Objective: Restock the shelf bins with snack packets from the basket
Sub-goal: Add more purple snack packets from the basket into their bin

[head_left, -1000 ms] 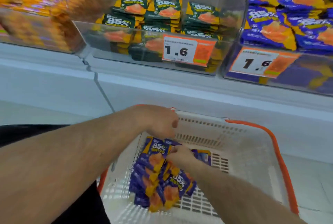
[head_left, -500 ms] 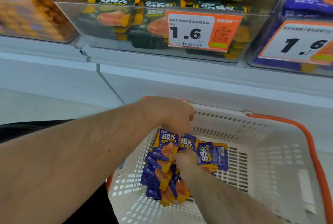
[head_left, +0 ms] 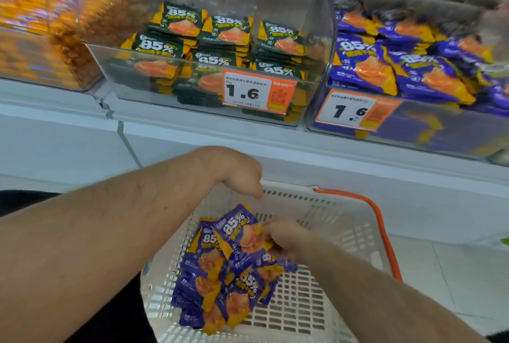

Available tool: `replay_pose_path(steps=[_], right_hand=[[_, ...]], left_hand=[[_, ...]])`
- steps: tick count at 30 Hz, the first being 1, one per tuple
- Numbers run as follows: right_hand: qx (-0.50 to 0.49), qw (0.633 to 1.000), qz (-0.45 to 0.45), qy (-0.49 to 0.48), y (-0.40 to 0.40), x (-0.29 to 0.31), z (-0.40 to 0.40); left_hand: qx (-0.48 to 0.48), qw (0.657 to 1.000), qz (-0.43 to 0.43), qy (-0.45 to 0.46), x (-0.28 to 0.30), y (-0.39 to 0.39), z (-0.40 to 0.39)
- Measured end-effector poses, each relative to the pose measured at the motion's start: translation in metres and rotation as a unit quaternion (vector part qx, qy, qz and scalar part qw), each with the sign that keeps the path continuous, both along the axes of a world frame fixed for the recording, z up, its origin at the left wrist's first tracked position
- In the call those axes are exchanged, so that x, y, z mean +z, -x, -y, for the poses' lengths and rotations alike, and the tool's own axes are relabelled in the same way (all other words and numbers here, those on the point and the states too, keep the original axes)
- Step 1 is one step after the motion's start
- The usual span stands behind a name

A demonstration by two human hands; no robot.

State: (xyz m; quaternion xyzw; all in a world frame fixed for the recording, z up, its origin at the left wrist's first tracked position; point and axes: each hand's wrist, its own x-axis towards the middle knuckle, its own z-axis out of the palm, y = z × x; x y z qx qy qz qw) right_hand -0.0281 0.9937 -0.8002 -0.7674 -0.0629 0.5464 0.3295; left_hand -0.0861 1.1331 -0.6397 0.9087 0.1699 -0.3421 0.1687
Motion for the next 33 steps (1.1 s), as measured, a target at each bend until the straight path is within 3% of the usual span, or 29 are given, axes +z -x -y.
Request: replay_pose_path(steps=[5, 7, 9, 12, 14, 17, 19, 21, 23, 24, 25, 26, 30, 33], right_hand=[[-0.048, 0.991, 0.041, -0.121, -0.030, 0.070, 0.028], [-0.086, 0.981, 0.046, -0.171, -0.036, 0.097, 0.038], [-0.117, 0.971, 0.042, -0.206, -0.038, 0.119, 0.046], [-0.127, 0.962, 0.040, -0.239, -0.036, 0.145, 0.053], [-0.101, 0.960, 0.057, -0.256, -0.035, 0.161, 0.055], [-0.034, 0.947, 0.179, -0.264, -0.037, 0.182, 0.052], [-0.017, 0.916, 0.272, -0.295, -0.036, 0.196, 0.045], [-0.045, 0.878, 0.338, -0.336, -0.036, 0.211, 0.039], [-0.128, 0.848, 0.359, -0.367, -0.041, 0.233, 0.033], [-0.175, 0.832, 0.368, -0.377, -0.048, 0.245, 0.030], [-0.220, 0.816, 0.374, -0.383, -0.058, 0.257, 0.027], [-0.260, 0.801, 0.374, -0.388, -0.070, 0.268, 0.023], [-0.319, 0.795, 0.395, -0.332, -0.118, 0.290, 0.005], [-0.276, 0.806, 0.475, -0.222, -0.144, 0.287, -0.014]], left_hand=[[0.037, 0.996, 0.023, -0.082, 0.016, 0.002, -0.004], [0.049, 0.996, 0.033, -0.070, 0.024, 0.004, -0.012], [0.103, 0.993, 0.050, 0.031, 0.029, 0.006, -0.018], [0.166, 0.959, 0.105, 0.206, 0.041, 0.012, -0.019], [0.166, 0.941, 0.159, 0.247, 0.049, 0.015, -0.020], [0.165, 0.916, 0.249, 0.266, 0.061, 0.014, -0.017], [0.194, 0.871, 0.342, 0.295, 0.068, 0.009, -0.010], [0.246, 0.792, 0.466, 0.309, 0.078, -0.001, 0.000], [0.304, 0.693, 0.573, 0.316, 0.090, -0.010, 0.007], [0.322, 0.655, 0.611, 0.308, 0.094, -0.013, 0.009], [0.325, 0.638, 0.640, 0.277, 0.096, -0.015, 0.010], [0.308, 0.648, 0.658, 0.228, 0.096, -0.015, 0.010], [0.149, 0.769, 0.621, 0.016, 0.069, -0.019, 0.006], [0.054, 0.798, 0.593, -0.087, 0.046, -0.027, 0.000]])
